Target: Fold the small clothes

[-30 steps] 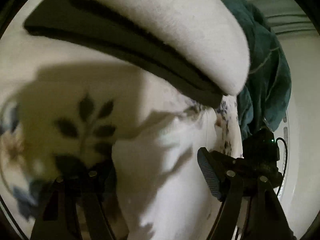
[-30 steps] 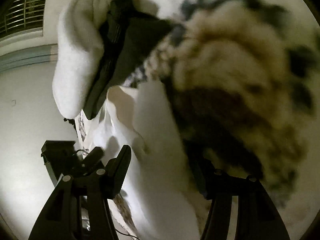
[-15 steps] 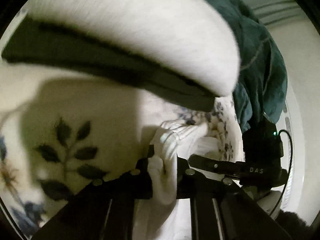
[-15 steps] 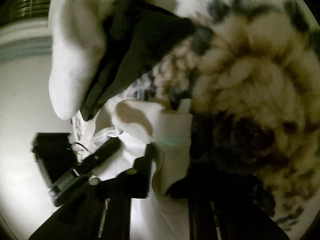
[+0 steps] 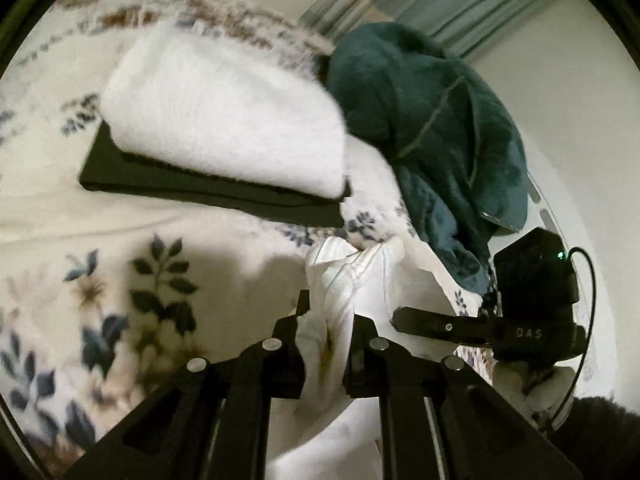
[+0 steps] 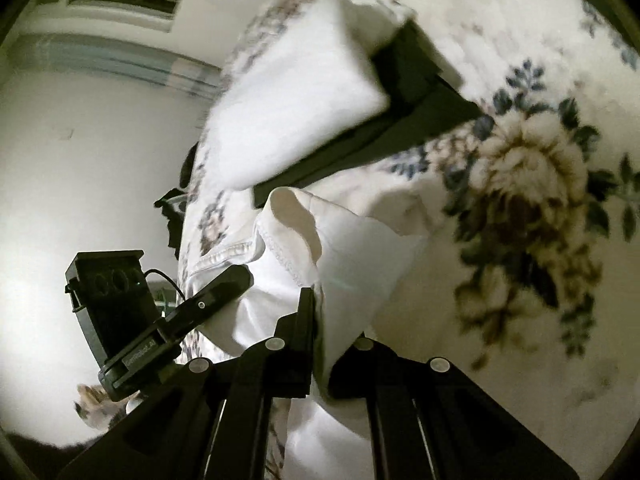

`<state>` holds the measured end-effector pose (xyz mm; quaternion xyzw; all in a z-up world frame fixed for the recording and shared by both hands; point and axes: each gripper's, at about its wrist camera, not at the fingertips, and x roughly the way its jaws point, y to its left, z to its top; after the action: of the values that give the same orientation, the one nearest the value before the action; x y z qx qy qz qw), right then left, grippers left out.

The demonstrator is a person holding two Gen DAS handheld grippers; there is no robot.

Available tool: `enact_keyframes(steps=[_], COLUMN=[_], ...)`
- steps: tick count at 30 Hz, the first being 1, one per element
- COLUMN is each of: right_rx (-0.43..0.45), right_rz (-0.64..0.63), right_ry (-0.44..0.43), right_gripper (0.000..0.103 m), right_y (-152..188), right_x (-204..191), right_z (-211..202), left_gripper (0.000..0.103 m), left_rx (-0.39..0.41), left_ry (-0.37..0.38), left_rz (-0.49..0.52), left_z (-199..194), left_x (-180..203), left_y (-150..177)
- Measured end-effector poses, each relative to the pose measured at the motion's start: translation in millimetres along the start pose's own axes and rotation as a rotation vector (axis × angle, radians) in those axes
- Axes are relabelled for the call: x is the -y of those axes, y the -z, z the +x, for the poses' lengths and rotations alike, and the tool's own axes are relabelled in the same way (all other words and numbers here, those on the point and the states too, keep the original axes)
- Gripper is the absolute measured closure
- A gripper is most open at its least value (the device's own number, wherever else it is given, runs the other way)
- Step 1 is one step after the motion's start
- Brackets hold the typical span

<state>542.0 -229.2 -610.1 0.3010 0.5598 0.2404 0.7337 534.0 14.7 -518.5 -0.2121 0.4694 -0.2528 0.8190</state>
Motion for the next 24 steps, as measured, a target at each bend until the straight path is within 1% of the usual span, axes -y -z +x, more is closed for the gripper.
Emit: enact_keyframes(steps=[2,4,5,7,8,9,10,11,12,13,14,15,17,19,20,21,22,23,24], right_rx=[0.014,0.023,0.026,0.007,-0.021,-0.064,-0.11,-0.173,-0.221,-0.269,-0.314,-0.35,-0.363,-0.317,-0.274,-0.242,-0.208,-0.18,-0.157], right_rz=[-0.038,-0.077,-0.104,-0.13,-0.15,-0.166,-0.181,-0.186,-0.186,-0.183,-0.172,-0.152,-0.096,-0.01,0.044,0.09,0.142,0.191,0.228], right_ry=[0.003,0.004,-0.007,-0.018,-0.023,-0.024,-0.022,-0.027,-0.025,-0.011,0.008,0.022,0.012,-0.017,-0.023,-0.019,-0.007,0.014,0.026], right_gripper=[0.098,0.098,0.098,0.097,0.092,0.087,0.074,0.059,0.05,0.038,0.034,0.034,0.034,0.034,0.034,0.034,0.034,0.034,0.034], right_y=[21,46,64,90,106,126,147,168,183,197,209,222,235,236,234,232,230,226,224], right_x=[-10,-12,-18,-9,4,7,10,12,16,19,25,31,42,56,63,71,79,87,93], right_z=[-12,-31,-35,-59,-77,-81,-88,-83,-81,-78,-72,-70,-74,-83,-89,-93,-95,-95,-93], left_gripper=[0.094,0.093,0.091,0.086,0.076,0.058,0.047,0.036,0.036,0.036,0.036,0.036,0.036,0.036,0.036,0.036,0.036,0.036,0.036], left_rx=[0.015,0.009,0.003,-0.045,-0.063,-0.09,-0.133,-0.168,-0.191,-0.238,-0.265,-0.287,-0.288,-0.266,-0.26,-0.254,-0.261,-0.277,-0.298], left_ry=[0.009,0.023,0.029,0.043,0.042,0.042,0.039,0.034,0.022,-0.024,-0.046,-0.073,-0.106,-0.13,-0.131,-0.11,-0.108,-0.113,-0.099], left_rz=[0.023,0.029,0.026,0.012,0.0,-0.016,-0.046,-0.077,-0.099,-0.147,-0.182,-0.238,-0.294,-0.338,-0.35,-0.366,-0.374,-0.381,-0.398], left_z=[-19,-36,-41,-59,-67,-77,-87,-93,-97,-103,-106,-114,-125,-130,-128,-118,-108,-95,-74], left_x=[16,25,28,32,33,31,26,21,15,3,-5,-17,-30,-39,-40,-40,-40,-40,-38], left_y=[18,37,45,74,88,105,128,146,158,177,187,198,203,195,189,176,167,158,145])
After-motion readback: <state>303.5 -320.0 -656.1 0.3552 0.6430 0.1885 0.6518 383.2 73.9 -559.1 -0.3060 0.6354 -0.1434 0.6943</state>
